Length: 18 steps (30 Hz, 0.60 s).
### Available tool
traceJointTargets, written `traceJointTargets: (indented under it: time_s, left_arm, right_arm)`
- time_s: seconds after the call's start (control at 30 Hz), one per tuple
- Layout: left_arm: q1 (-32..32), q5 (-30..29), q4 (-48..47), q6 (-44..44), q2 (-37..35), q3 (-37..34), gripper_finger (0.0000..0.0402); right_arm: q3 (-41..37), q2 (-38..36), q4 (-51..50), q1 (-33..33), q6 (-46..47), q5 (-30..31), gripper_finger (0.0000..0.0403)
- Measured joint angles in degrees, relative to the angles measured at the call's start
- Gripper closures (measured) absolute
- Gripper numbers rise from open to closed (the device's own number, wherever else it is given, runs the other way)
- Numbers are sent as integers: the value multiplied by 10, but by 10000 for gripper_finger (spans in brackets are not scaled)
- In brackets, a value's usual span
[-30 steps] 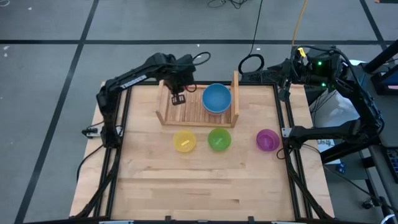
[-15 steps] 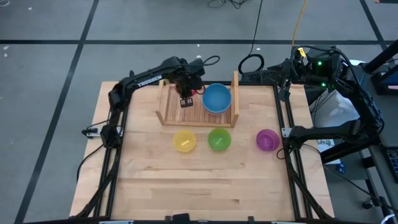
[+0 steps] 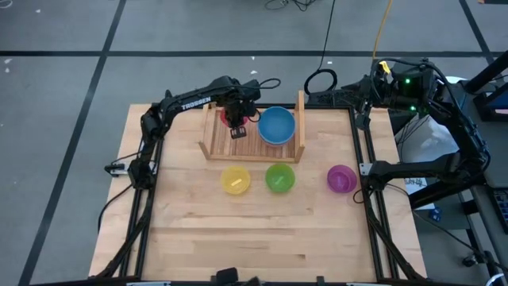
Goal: Place and stack bowls onto a shelf
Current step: Put the red bowl on the shelf
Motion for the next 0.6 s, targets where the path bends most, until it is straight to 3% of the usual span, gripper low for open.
traceJointTargets:
  time_s: [0.17,0.6]
  left_arm:
    - [0,38,48,-8,1,-37,398]
    - [0,48,143,-28,0,-153,398]
  right_arm:
    - [0,0,0,0,0,0,282]
    - [0,0,1,0,-1,0,282]
